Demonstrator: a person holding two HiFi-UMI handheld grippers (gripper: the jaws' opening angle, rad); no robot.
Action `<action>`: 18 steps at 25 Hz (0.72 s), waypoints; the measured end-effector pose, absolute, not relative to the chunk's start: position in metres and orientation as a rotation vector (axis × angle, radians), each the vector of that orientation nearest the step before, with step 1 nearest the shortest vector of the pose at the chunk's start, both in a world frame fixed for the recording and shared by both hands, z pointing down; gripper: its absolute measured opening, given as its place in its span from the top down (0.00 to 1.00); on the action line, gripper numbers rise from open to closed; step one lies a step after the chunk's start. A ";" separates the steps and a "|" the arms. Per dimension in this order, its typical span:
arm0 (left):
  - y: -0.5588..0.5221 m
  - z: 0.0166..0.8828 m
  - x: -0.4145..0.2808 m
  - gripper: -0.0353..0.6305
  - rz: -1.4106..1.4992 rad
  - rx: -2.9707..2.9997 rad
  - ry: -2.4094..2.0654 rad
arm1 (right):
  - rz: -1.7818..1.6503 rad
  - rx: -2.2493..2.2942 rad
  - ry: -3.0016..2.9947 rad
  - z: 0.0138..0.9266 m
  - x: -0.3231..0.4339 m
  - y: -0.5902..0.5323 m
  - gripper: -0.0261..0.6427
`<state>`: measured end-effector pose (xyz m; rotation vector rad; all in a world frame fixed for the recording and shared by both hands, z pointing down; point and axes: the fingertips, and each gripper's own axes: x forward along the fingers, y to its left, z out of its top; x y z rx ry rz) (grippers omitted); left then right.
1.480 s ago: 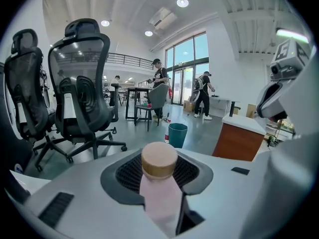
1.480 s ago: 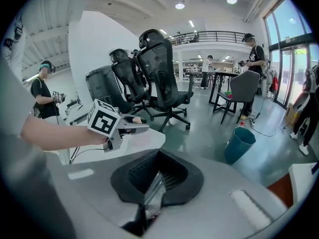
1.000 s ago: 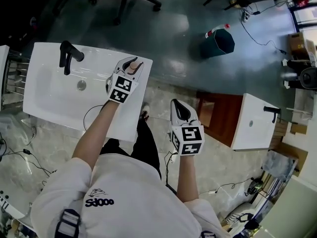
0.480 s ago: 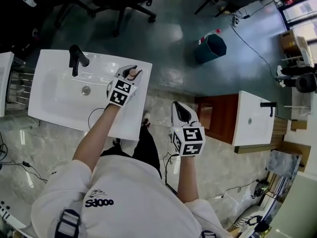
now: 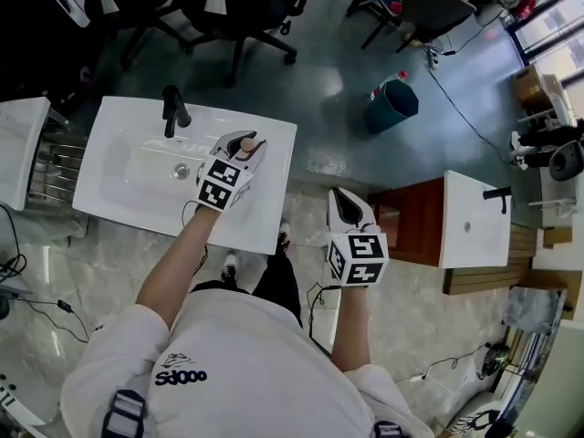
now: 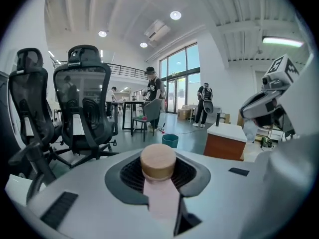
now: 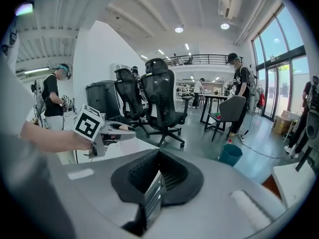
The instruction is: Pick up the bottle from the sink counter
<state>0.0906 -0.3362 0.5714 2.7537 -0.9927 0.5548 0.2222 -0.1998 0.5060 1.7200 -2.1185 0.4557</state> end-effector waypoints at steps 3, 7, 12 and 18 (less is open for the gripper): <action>-0.327 0.550 0.075 0.79 0.530 2.779 -0.998 | 0.413 1.744 -2.135 0.492 0.214 -0.198 0.94; -0.313 0.520 0.057 0.79 0.493 2.819 -1.005 | 0.353 1.771 -2.156 0.470 0.204 -0.194 0.94; -0.293 0.481 0.033 0.79 0.440 2.877 -1.020 | 0.268 1.785 -2.188 0.443 0.185 -0.187 0.94; -0.269 0.443 0.014 0.79 0.361 2.925 -1.006 | 0.180 1.776 -2.228 0.414 0.162 -0.180 0.94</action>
